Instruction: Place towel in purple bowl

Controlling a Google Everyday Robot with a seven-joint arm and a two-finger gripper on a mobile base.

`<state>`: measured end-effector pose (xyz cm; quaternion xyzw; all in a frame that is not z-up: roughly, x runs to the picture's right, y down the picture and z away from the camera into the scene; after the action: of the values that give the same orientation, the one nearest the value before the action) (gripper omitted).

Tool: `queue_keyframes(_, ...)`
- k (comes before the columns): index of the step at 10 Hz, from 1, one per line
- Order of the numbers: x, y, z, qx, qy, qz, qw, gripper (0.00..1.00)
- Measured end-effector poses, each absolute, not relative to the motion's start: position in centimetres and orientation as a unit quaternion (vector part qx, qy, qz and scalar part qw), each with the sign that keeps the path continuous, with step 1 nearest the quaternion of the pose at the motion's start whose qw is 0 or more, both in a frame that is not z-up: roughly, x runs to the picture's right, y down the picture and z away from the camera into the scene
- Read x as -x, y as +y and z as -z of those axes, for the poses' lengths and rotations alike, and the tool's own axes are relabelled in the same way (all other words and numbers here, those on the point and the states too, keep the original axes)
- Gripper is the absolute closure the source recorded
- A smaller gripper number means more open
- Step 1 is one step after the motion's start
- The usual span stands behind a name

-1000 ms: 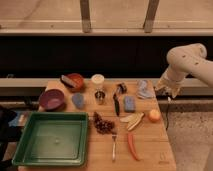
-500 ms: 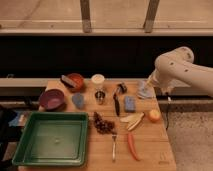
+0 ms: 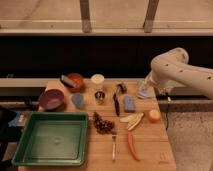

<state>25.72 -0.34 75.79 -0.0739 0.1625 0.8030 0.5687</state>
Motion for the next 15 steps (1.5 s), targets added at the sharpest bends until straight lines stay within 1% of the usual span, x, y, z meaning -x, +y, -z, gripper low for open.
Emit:
queue_keyframes(3,-24.8,0.4,-77.7,0.088,0.173,-0.790,0.581,0.35)
queue_keyframes(6,-24.3,1.9,-81.9,0.109,0.187,-0.780,0.588,0.35)
queue_keyframes(8,-24.4,1.7,-83.8,0.111,0.192,-0.775,0.592,0.35)
queue_keyframes(10,-24.5,-0.2,-84.6,0.095,0.188,-0.766,0.608,0.35)
queue_keyframes(15,-24.7,-0.4,-84.6,0.093,0.187,-0.768,0.606,0.35)
